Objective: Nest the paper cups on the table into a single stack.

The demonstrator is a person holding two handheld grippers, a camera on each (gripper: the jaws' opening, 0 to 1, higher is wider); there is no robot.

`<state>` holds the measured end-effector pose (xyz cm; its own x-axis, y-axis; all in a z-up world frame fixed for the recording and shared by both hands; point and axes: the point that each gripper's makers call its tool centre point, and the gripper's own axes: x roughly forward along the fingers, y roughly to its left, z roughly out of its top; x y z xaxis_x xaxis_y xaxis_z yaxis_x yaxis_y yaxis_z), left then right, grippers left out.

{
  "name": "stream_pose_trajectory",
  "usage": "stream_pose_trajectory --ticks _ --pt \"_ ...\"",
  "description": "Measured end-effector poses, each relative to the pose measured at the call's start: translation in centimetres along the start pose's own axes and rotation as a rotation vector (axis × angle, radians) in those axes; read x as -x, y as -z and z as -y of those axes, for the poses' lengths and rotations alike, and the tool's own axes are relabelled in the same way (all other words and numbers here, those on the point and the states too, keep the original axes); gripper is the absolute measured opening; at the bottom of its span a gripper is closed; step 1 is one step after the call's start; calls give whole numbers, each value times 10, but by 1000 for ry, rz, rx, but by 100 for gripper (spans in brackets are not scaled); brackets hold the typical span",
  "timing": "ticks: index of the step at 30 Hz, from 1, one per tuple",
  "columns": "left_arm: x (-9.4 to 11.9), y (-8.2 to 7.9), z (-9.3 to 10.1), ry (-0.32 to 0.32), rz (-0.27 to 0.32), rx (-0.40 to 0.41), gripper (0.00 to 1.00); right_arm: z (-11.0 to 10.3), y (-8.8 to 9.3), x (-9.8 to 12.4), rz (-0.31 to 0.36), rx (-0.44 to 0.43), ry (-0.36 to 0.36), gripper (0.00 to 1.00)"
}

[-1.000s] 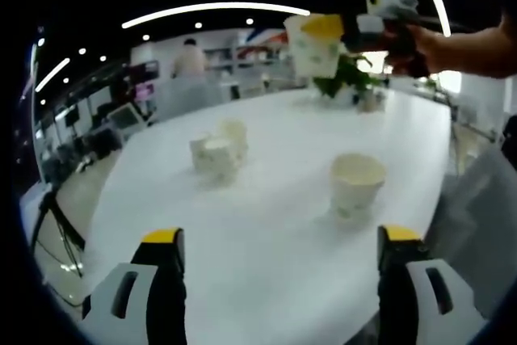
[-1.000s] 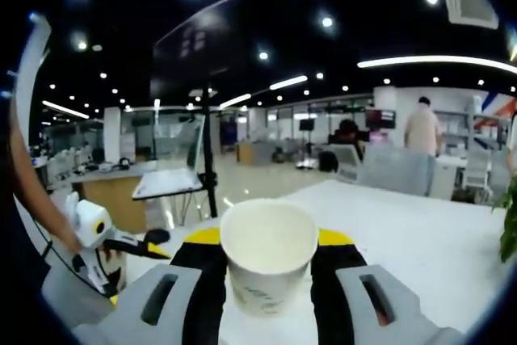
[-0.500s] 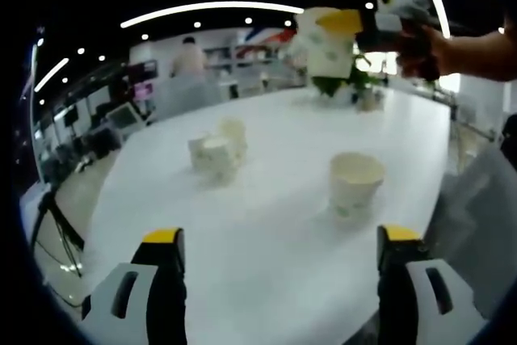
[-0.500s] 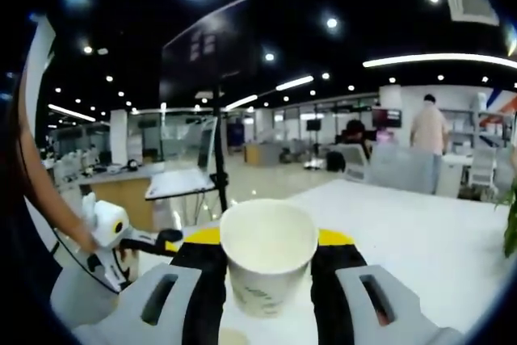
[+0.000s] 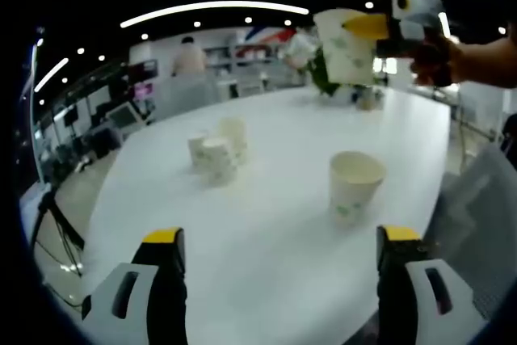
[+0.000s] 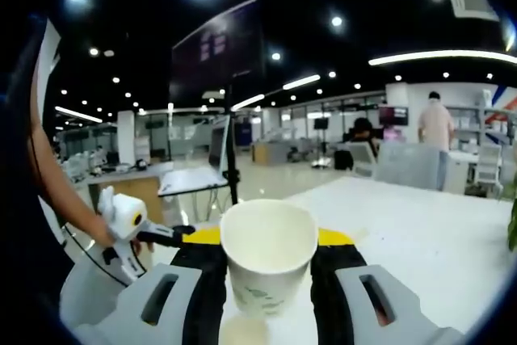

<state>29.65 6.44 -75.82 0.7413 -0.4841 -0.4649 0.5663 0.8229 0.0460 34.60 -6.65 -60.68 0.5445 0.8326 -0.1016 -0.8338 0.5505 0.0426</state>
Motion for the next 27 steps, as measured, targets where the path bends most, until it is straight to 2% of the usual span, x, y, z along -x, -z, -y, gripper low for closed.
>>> stream_pose_trajectory --ticks 14,21,27 --pt "0 1 0 0 -6 0 97 -26 12 18 -1 -29 -11 37" --pt "0 1 1 1 -7 -1 97 -37 11 18 3 5 -32 37" --pt "0 1 0 0 -6 -1 97 -39 12 16 8 6 -32 37"
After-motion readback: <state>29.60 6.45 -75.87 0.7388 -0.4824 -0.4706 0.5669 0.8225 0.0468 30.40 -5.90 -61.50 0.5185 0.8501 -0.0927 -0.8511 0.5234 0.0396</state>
